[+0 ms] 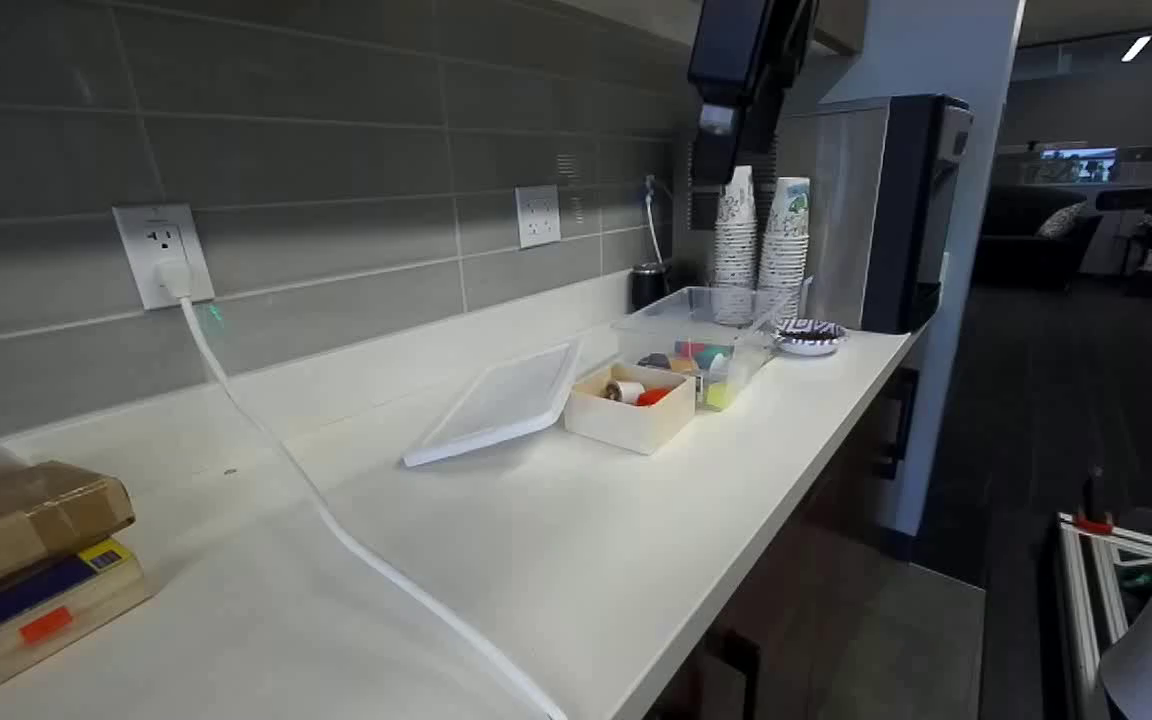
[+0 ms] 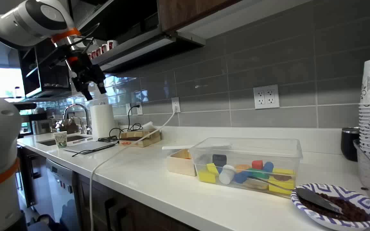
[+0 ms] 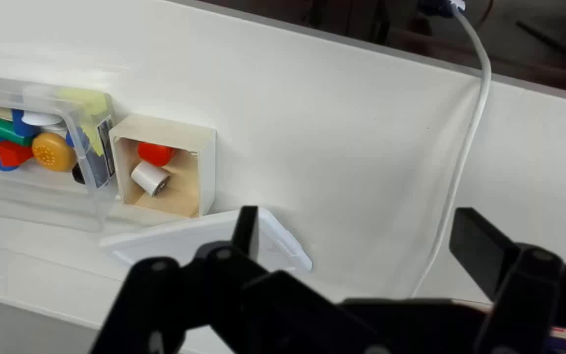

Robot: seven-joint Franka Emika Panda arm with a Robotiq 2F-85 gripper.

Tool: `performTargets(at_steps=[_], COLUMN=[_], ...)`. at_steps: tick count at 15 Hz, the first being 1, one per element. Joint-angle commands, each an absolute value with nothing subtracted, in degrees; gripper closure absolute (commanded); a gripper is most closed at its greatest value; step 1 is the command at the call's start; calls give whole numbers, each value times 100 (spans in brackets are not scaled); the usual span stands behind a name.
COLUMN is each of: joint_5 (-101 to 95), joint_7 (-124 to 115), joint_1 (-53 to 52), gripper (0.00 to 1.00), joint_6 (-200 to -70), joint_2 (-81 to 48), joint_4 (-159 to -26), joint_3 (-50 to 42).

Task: Use the cake slicer to stir in the bowl

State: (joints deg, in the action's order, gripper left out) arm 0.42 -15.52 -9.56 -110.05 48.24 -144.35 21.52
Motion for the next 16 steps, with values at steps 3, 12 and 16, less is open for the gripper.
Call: performTargets(at_steps=[3, 12, 16], joint_5=[-8, 196, 327], joint_7=[-1595, -1699, -1829], joint_1=[-1020, -835, -491], gripper=[0, 0, 0], joint_6=[-10991, -11147, -11261], joint_2=[4798, 4863, 5050], joint_4=[-14420, -14500, -14635], joint_3=[2106, 1639, 978])
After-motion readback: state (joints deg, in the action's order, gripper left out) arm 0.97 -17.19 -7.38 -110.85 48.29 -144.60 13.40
